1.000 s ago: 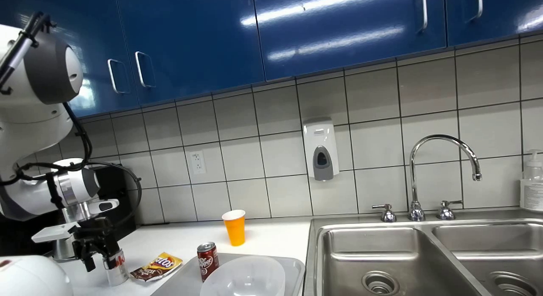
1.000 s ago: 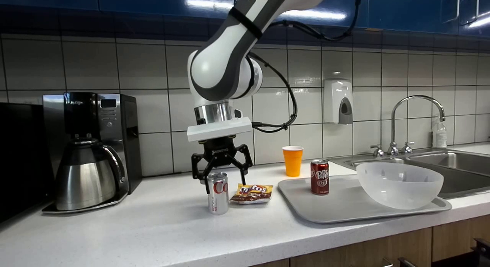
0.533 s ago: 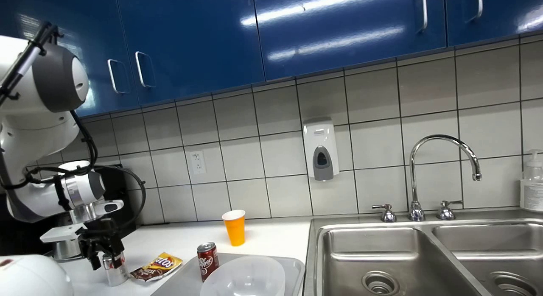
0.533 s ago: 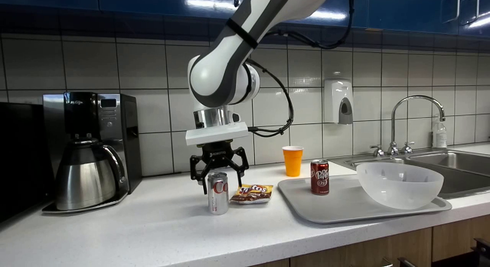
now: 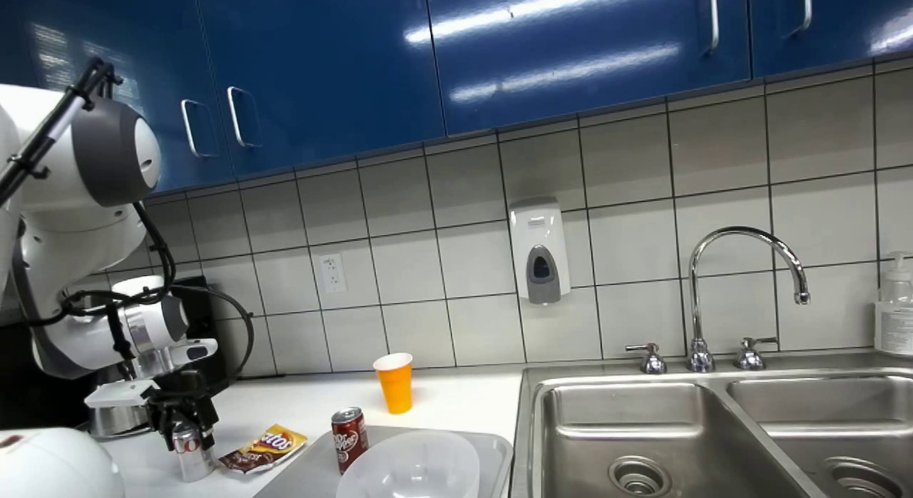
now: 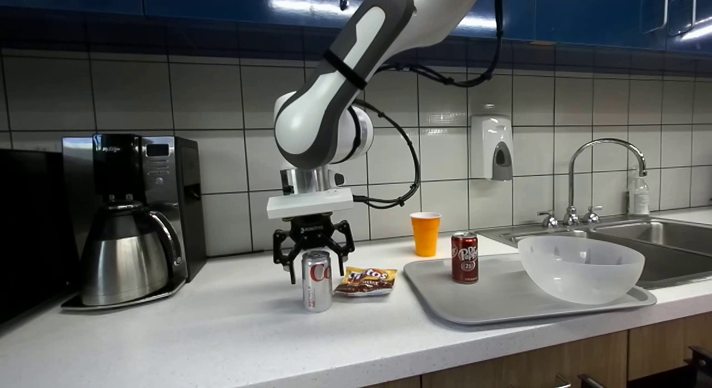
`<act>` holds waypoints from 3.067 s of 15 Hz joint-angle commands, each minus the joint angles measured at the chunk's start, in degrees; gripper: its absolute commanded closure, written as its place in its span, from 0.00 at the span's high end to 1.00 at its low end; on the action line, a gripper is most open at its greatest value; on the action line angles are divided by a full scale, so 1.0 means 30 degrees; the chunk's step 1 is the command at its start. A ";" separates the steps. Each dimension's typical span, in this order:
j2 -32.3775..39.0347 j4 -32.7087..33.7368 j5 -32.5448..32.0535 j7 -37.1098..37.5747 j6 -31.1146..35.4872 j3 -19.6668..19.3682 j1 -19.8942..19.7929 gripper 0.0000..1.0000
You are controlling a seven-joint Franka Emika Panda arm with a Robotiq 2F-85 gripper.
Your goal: Put the two cans on the grey tray
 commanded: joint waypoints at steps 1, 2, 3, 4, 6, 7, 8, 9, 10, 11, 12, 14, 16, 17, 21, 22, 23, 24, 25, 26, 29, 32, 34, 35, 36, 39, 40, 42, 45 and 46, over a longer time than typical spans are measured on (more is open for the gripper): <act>0.0672 0.0932 0.0019 -0.0414 0.0068 -0.0432 0.0395 1.00; 0.0786 0.1017 0.0086 -0.0426 0.0127 -0.0450 0.0383 0.88; 0.0887 0.1123 0.0098 -0.0451 0.0136 -0.0495 0.0396 0.74; 0.0976 0.1212 0.0119 -0.0461 0.0145 -0.0525 0.0408 0.66; 0.1085 0.1359 0.0125 -0.0483 0.0132 -0.0566 0.0417 0.49; 0.1092 0.1421 0.0121 -0.0484 0.0106 -0.0574 0.0423 0.43; 0.1115 0.1443 0.0119 -0.0480 0.0088 -0.0592 0.0425 0.42; 0.1082 0.1428 0.0107 -0.0459 0.0090 -0.0610 0.0435 0.42; 0.1025 0.1444 0.0066 -0.0411 0.0048 -0.0641 0.0476 0.42; 0.0886 0.1422 0.0025 -0.0372 -0.0004 -0.0666 0.0514 0.42; 0.0758 0.1362 0.0001 -0.0302 -0.0007 -0.0691 0.0559 0.42; 0.0435 0.1132 -0.0016 -0.0129 0.0017 -0.0763 0.0677 0.42; 0.0134 0.0907 -0.0022 -0.0009 0.0057 -0.0821 0.0737 0.42; -0.0061 0.0719 -0.0061 0.0087 0.0155 -0.0876 0.0769 0.42; -0.0825 0.0183 -0.0111 0.0307 0.0338 -0.1090 0.0678 0.42; -0.1036 0.0011 -0.0141 0.0374 0.0404 -0.1153 0.0649 0.42; -0.1275 -0.0188 -0.0161 0.0441 0.0458 -0.1218 0.0612 0.42; -0.1470 -0.0358 -0.0209 0.0538 0.0502 -0.1295 0.0602 0.42; -0.1728 -0.0595 -0.0255 0.0659 0.0532 -0.1381 0.0576 0.42; -0.2000 -0.0887 -0.0319 0.0791 0.0607 -0.1463 0.0554 0.42; -0.2859 -0.1847 -0.0507 0.1273 0.0770 -0.1687 0.0460 0.42; -0.3759 -0.2855 -0.0654 0.1677 0.0897 -0.1775 0.0293 0.42; -0.4394 -0.3565 -0.0849 0.2186 0.0929 -0.1790 0.0195 0.42; -0.4733 -0.3903 -0.0935 0.2434 0.0863 -0.1772 0.0135 0.42; -0.5036 -0.4235 -0.1044 0.2651 0.0865 -0.1744 0.0072 0.42; -0.6030 -0.5361 -0.1399 0.3247 0.0874 -0.1650 -0.0229 0.42; -0.6337 -0.5700 -0.1597 0.3474 0.0853 -0.1650 -0.0344 0.42; -0.7056 -0.6487 -0.1977 0.3819 0.0805 -0.1597 -0.0705 0.42; -0.8213 -0.7746 -0.2013 0.3884 0.0810 -0.1496 -0.1507 0.42; -0.8594 -0.8113 -0.1951 0.3817 0.0779 -0.1467 -0.1798 0.42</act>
